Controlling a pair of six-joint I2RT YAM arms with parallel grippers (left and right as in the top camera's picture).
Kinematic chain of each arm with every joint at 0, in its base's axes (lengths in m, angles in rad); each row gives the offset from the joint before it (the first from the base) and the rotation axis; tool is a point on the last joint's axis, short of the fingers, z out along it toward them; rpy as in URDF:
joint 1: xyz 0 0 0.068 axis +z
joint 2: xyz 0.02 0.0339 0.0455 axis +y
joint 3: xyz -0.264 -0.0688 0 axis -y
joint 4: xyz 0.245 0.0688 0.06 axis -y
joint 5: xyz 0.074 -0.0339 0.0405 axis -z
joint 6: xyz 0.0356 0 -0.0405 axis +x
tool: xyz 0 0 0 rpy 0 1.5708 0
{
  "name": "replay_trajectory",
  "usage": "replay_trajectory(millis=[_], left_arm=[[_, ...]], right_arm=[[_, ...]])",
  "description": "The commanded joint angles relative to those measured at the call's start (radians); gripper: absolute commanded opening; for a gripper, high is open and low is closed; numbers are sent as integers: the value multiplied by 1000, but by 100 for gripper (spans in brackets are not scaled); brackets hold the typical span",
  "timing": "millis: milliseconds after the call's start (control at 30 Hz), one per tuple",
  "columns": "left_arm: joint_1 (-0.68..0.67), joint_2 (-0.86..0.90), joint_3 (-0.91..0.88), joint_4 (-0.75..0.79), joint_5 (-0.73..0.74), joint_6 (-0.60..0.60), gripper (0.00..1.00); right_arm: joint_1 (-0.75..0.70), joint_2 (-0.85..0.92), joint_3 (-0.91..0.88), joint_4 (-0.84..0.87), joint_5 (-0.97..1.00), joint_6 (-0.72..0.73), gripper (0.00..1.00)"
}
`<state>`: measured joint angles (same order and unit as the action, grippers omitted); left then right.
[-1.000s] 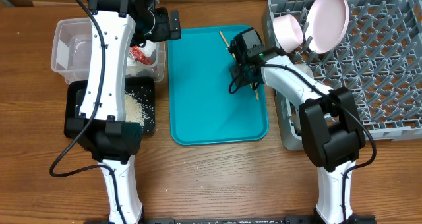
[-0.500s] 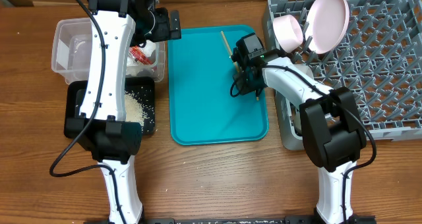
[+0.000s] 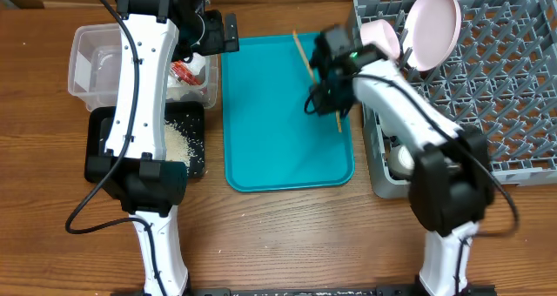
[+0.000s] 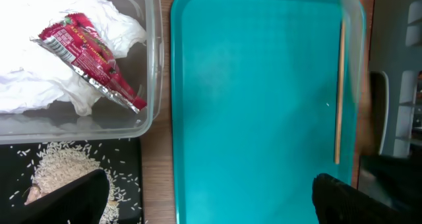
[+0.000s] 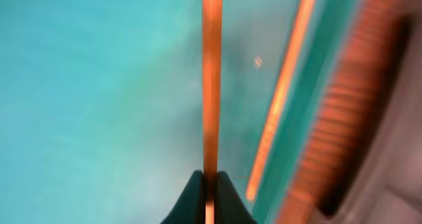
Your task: Sort waste into correct bins and load items into the dishwasher
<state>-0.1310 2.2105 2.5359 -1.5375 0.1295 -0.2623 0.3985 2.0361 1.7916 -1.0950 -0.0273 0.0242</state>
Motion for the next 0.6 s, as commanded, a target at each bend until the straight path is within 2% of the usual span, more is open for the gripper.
replay_trajectory(millis=[0,133,300,567], left_arm=[[-7,-7,19,1,-6,0,100],[-7,-7,19,1,-6,0,100],[-7,-7,19,1,-7,0,100],[-7,-7,19,2,-6,0,100]], right_arm=[[-58,-201,73,-81,77,32,4],[-154,-277,73,-232,124,37,4],[-281,-286,64,-383,116,60,4],[-378,-286,-107,-456,116,91,4]])
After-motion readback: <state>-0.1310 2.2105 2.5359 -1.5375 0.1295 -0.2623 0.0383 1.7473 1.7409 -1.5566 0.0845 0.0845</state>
